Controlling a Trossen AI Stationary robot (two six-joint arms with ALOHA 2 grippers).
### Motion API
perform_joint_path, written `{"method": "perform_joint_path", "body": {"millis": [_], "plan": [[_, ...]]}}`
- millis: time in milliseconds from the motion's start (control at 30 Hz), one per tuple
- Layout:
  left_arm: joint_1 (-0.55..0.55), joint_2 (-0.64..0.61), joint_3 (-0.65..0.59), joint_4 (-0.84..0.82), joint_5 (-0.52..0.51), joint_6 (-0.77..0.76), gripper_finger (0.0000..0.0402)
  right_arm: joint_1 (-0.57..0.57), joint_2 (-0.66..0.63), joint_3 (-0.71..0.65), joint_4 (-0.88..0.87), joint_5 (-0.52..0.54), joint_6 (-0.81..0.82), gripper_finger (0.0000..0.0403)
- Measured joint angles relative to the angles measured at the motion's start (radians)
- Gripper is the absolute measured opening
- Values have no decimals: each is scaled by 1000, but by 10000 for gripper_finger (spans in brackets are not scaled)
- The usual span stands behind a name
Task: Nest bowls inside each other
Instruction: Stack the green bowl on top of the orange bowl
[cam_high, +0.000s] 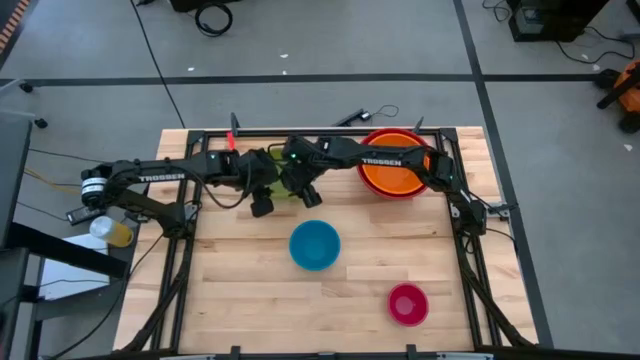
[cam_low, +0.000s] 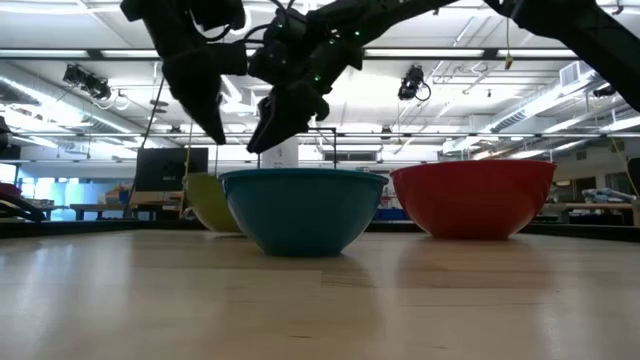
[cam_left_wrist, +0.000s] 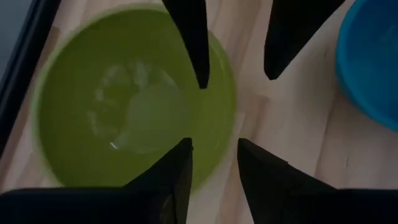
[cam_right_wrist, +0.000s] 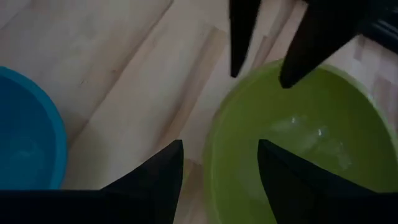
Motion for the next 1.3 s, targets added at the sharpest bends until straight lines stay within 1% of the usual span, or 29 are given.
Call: {"method": "perform_joint_path", "body": {"millis": [133,300,400,533,600,633,700,767,833,867,900,933,1033,1100,1200,1300], "plan": [[-7,-4,0,-51,0,-42,134,10,0,0,-6,-2,8,210],[-12,-8,0,-74,0,-65,135,15,18,-16,7,3,10,210],[-19,-14,0,-67,-1,-84,135,13,52,-45,48,85,4,210],[-31,-14,0,-68,0,-107,135,6,72,-60,88,109,-21,210],[-41,-14,0,-72,-1,-124,135,5,81,-62,96,154,-2,206],[-45,-14,0,-74,-1,-132,135,5,83,-63,95,186,9,199],[-54,-13,0,-76,-1,-156,135,4,85,-63,93,208,13,171],[-57,-21,0,-77,-1,-164,135,3,84,-63,98,215,15,119],[-57,-30,1,-67,-3,-166,132,2,82,-63,93,218,19,49],[-57,-38,3,-66,-16,-171,130,-2,82,-63,86,216,49,29],[-57,-45,8,-76,-36,-175,127,-6,82,-63,79,224,53,25],[-56,-52,20,-83,-57,-174,124,-14,81,-63,72,223,92,26],[-54,-89,74,-94,-132,-164,118,-49,41,-62,-5,282,191,27],[-49,-119,111,-99,-179,-157,117,-79,-14,-66,-62,320,267,26],[-33,-163,142,-70,-199,-116,117,-133,-133,-65,-120,369,354,25],[-10,-192,132,-17,-198,-79,117,-195,-254,-62,-241,432,417,25]]}}
